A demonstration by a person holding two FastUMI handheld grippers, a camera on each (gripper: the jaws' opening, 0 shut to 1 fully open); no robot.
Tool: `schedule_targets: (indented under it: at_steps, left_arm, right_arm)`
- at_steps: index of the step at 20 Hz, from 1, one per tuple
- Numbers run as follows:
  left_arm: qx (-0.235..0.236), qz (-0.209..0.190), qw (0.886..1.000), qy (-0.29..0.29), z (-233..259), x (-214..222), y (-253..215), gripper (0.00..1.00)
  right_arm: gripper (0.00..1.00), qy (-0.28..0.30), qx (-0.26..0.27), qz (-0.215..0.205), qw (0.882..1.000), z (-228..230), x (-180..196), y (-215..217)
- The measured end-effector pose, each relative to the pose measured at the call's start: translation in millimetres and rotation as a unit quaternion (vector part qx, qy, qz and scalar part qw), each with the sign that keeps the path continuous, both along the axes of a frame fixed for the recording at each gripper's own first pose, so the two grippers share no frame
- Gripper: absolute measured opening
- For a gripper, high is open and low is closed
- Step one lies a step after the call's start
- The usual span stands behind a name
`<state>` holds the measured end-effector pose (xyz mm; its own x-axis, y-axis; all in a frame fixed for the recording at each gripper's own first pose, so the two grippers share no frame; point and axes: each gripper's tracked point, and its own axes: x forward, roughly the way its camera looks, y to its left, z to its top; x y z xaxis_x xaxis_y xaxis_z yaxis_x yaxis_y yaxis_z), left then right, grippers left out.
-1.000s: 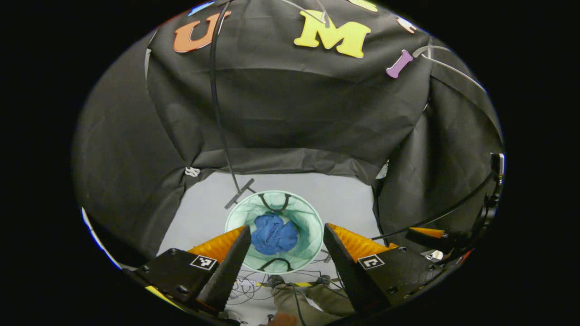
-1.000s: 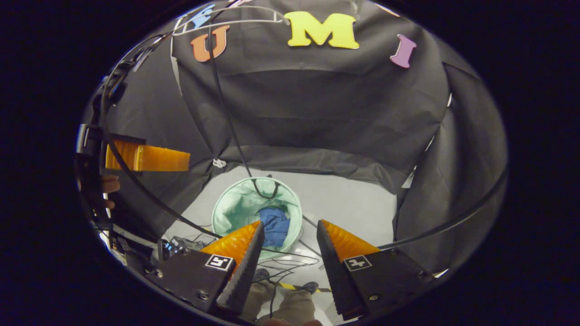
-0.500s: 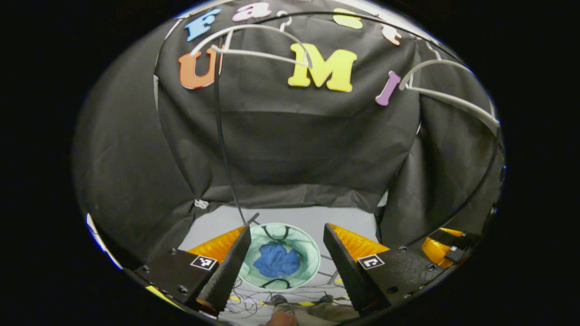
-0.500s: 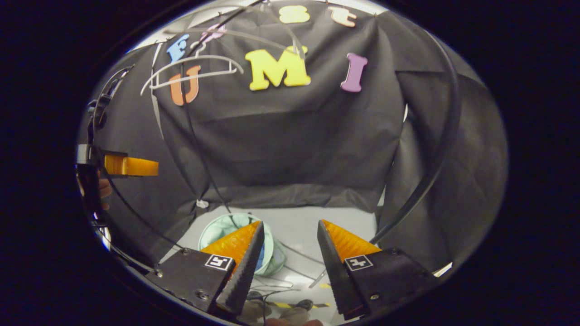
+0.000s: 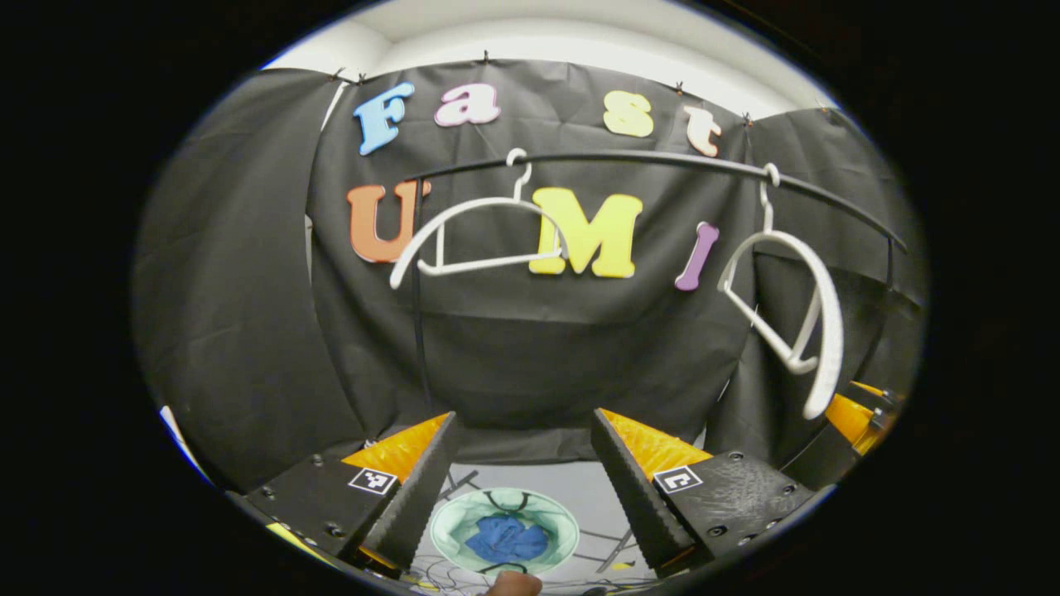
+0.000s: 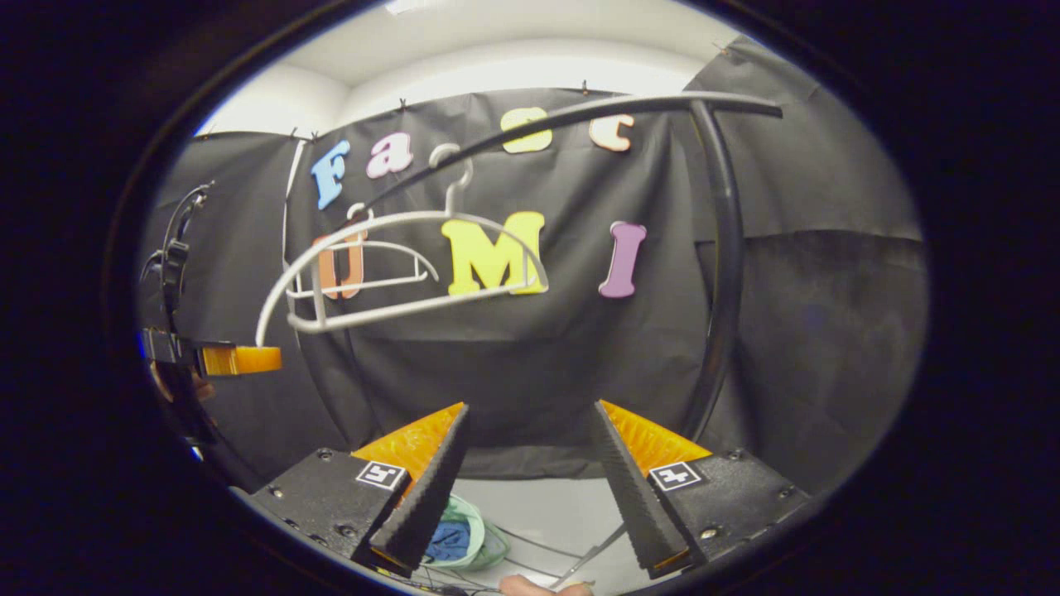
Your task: Grasp the clothes on the hanger with both hands and then place them into the laundry hamper below.
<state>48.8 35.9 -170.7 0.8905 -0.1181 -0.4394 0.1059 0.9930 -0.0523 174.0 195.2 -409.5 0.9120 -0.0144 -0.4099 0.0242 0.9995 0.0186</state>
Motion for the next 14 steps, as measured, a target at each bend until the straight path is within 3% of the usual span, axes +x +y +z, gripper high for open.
schedule_targets:
  at_steps: [7, 14]
  left_arm:
    - [0.022, -0.001, 0.995, -0.098, 87.1, 3.9, -1.4, 1.00]
    - [0.030, 0.004, 0.979, -0.202, 153.8, 3.3, 6.0, 1.00]
  right_arm:
    - [0.97, -0.078, 0.003, 0.008, 0.997, 27.4, 23.0, -3.3]
    - [0.99, -0.147, -0.004, 0.015, 0.989, 63.1, 43.9, -2.6]
